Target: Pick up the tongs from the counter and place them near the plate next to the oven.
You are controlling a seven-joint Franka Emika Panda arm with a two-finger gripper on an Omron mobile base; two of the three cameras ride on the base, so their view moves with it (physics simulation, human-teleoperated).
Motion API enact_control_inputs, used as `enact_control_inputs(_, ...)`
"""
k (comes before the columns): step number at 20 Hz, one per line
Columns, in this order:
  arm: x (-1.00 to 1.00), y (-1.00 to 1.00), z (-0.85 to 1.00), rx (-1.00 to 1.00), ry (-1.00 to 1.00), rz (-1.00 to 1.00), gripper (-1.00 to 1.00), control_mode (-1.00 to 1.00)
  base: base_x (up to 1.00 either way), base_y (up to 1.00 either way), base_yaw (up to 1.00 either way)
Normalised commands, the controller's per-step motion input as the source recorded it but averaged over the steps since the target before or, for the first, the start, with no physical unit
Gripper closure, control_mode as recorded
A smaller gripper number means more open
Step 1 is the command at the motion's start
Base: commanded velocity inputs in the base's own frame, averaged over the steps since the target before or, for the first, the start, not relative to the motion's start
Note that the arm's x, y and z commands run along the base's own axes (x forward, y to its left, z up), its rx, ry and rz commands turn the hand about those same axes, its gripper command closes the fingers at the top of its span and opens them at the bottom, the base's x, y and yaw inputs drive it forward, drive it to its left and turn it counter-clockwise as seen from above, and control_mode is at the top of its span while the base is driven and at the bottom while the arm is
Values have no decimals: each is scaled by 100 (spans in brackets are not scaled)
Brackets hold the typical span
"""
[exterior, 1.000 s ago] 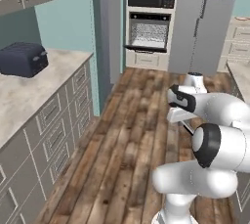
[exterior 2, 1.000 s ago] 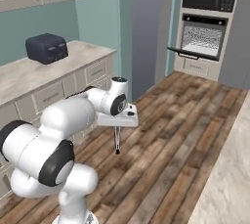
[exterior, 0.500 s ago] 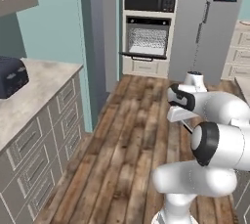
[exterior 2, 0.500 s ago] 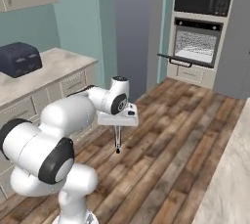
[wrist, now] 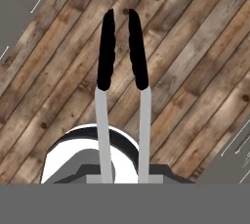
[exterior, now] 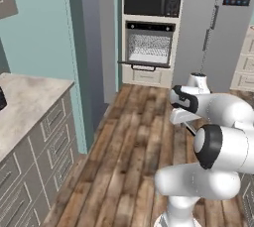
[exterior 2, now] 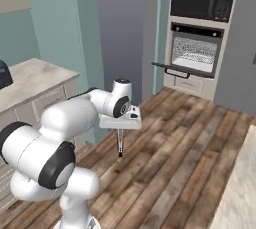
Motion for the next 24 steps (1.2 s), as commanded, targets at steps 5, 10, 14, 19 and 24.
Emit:
enact_control_inputs(5,0,0,0,0,0,0,100,100,83,0,-18)
enact_control_inputs(10,0,0,0,0,0,0,100,100,74,0,-28)
enact_control_inputs(14,0,0,0,0,0,0,100,100,77,0,-25)
enact_control_inputs(19,0,0,0,0,0,0,100,100,78,1,-27)
enact_control_inputs(24,0,0,0,0,0,0,100,100,82,5,-24)
